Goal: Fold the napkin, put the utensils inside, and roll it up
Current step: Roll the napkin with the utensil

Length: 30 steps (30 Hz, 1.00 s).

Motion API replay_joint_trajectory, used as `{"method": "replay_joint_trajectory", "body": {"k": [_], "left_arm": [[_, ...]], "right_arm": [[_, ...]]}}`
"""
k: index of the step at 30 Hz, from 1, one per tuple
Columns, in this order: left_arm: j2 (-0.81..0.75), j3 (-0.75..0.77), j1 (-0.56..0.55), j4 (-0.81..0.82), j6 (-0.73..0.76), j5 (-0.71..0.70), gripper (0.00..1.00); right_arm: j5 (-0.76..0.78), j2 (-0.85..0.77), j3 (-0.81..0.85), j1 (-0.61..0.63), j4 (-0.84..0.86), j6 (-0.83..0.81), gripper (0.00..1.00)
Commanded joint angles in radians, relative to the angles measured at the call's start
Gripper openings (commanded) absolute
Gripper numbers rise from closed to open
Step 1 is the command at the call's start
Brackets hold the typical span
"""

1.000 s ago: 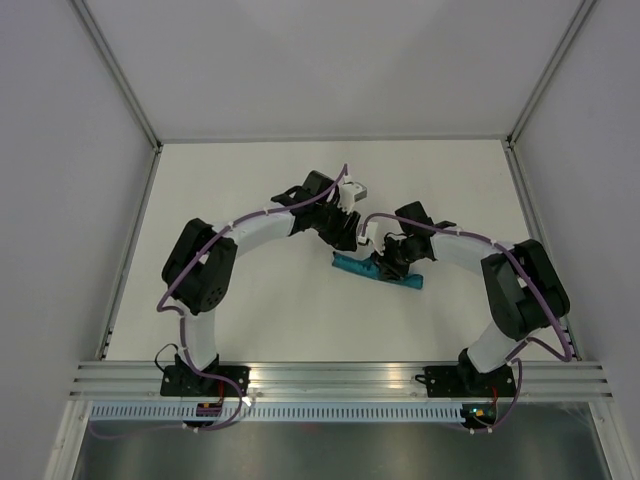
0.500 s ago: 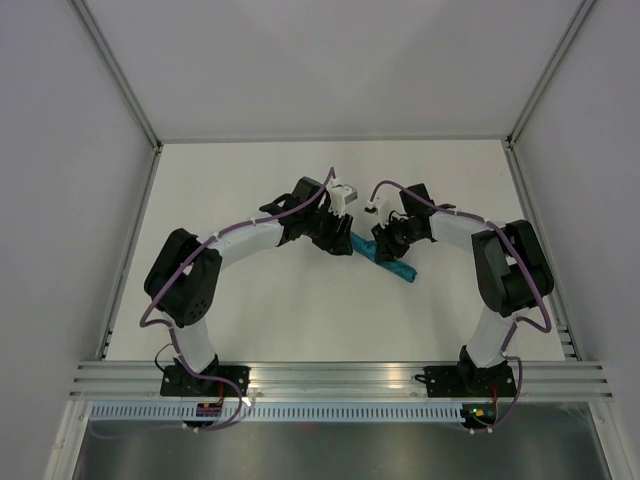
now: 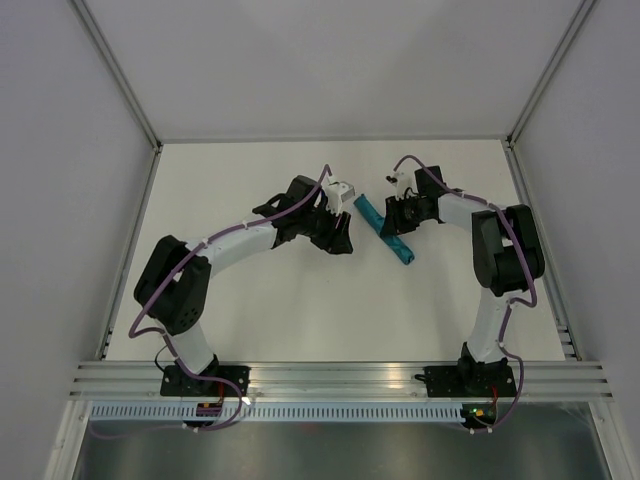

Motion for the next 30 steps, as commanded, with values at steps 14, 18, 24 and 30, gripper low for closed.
{"method": "replay_joint_trajectory", "body": {"k": [14, 18, 24, 30], "left_arm": [[-0.054, -0.018, -0.001, 0.024, -0.049, 0.069, 0.55], [-0.044, -0.008, -0.003, 0.019, -0.054, 0.081, 0.55], [-0.03, 0.008, -0.003, 0.018, -0.054, 0.096, 0.55], [-0.024, 0.011, -0.003, 0.015, -0.053, 0.102, 0.55]], "right_arm": [[0.15, 0.2, 0.131, -0.119, 0.037, 0.365, 0.3], [0.102, 0.242, 0.161, -0.131, 0.047, 0.429, 0.3], [0.093, 0.242, 0.18, -0.141, 0.081, 0.472, 0.34], [0.073, 0.246, 0.2, -0.156, 0.059, 0.469, 0.44]]}}
